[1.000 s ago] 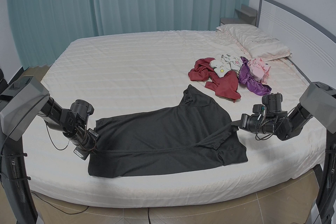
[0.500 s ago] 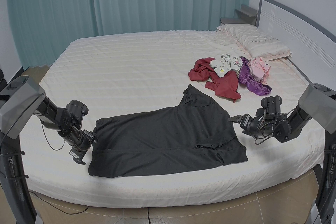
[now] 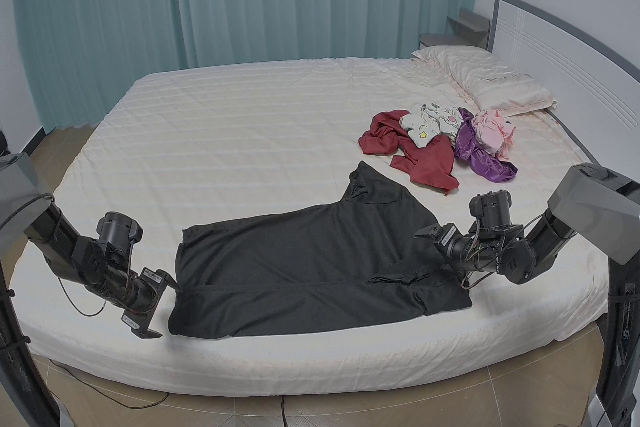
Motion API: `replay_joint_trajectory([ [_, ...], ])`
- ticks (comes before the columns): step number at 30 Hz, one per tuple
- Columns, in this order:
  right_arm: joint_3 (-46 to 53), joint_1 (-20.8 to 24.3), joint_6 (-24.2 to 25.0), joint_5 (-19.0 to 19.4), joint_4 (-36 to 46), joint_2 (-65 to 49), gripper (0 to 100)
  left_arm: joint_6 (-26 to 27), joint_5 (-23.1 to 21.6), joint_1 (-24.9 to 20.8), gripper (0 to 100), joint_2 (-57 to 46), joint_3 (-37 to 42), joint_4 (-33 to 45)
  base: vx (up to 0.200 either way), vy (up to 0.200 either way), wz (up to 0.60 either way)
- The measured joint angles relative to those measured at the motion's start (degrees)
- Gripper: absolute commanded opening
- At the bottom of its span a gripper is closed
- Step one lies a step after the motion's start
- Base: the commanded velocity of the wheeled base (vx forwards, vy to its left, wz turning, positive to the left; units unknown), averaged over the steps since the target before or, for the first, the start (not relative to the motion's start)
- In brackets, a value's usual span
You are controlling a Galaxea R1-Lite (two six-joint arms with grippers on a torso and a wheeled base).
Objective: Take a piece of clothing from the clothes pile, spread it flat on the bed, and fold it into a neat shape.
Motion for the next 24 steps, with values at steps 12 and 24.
replay_joint_trajectory([
  [12, -1.68, 1.24, 0.60, -5.29, 3.80, 2.62, 100, -1.21, -0.74, -0.98, 100, -3.47, 6.92, -3.94, 0.000, 0.000, 0.00],
  [24, -5.71, 1.18, 0.46, -8.14, 4.11, 5.97, 0, -1.21, -0.83, -0.98, 100, -4.16, 7.28, -3.94, 0.000, 0.000, 0.00],
])
